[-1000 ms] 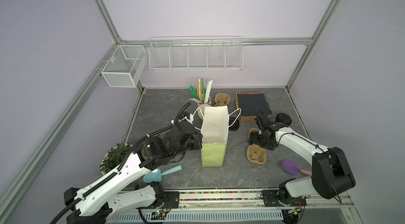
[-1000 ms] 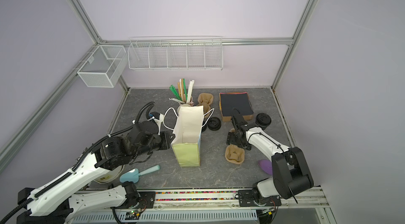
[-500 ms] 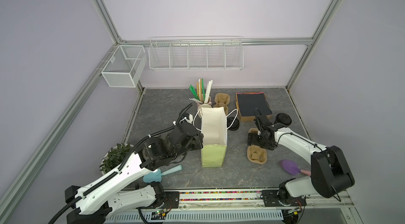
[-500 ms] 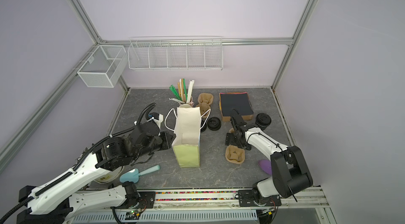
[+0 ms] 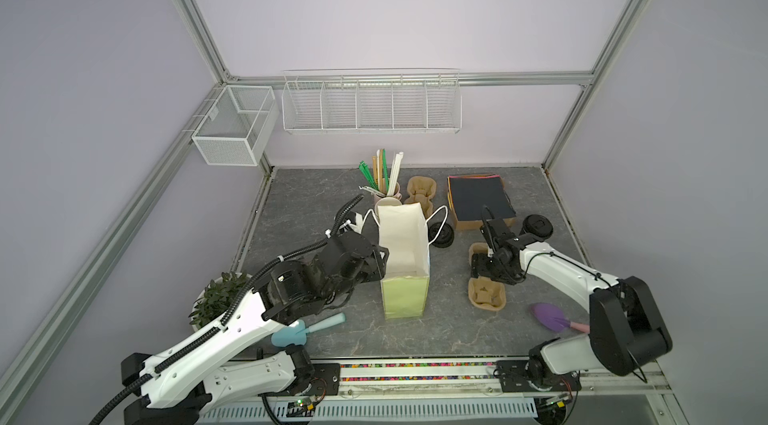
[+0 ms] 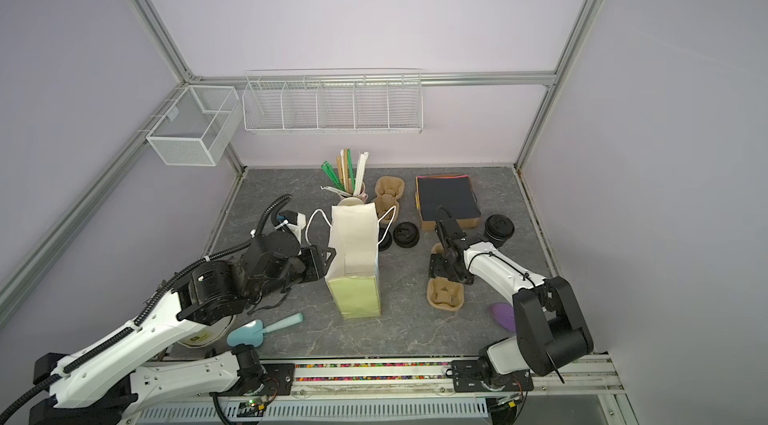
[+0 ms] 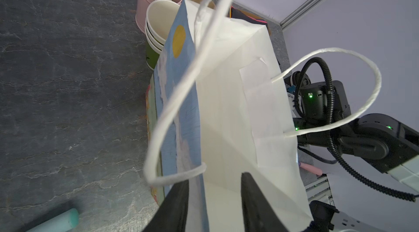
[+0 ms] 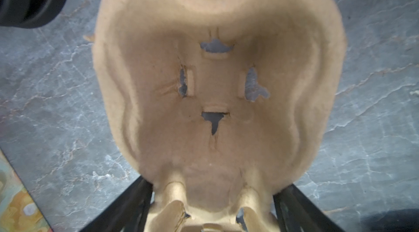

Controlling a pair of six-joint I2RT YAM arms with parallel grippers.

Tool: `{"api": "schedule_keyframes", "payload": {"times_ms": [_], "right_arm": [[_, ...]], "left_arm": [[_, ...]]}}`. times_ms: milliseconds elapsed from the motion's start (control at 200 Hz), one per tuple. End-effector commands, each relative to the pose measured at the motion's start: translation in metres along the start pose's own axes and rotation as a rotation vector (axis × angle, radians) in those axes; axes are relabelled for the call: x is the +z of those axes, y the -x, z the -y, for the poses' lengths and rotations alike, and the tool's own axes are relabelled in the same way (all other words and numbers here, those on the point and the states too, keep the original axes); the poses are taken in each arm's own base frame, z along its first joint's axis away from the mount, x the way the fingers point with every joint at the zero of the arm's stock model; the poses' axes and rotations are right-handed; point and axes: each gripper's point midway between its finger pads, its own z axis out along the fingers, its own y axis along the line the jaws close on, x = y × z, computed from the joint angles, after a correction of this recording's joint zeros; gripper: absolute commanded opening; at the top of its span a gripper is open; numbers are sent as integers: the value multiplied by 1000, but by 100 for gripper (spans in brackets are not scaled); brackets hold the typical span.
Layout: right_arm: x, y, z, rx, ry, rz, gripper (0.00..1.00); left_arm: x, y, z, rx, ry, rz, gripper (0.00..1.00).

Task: Pack the takeout coffee
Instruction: 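Grasp the pulp carrier's middle ridge with the right gripper while left holds bag, then lift the pulp carrier with the right gripper while the left gripper holds the bag side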

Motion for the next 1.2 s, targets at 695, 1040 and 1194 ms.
{"api": "schedule_keyframes", "payload": {"times_ms": [695, 1040, 1194], "right_arm": [[-80, 10, -11, -65, 68, 127, 80], [-119, 18, -16, -91, 107, 201, 81], [-132, 21, -19, -102, 127, 228, 81]], "left_arm": [[-51, -8, -62, 95, -32, 136, 51], [-5, -66, -89, 57, -2, -11, 50], [13, -79, -93, 59, 8, -38, 49]]}}
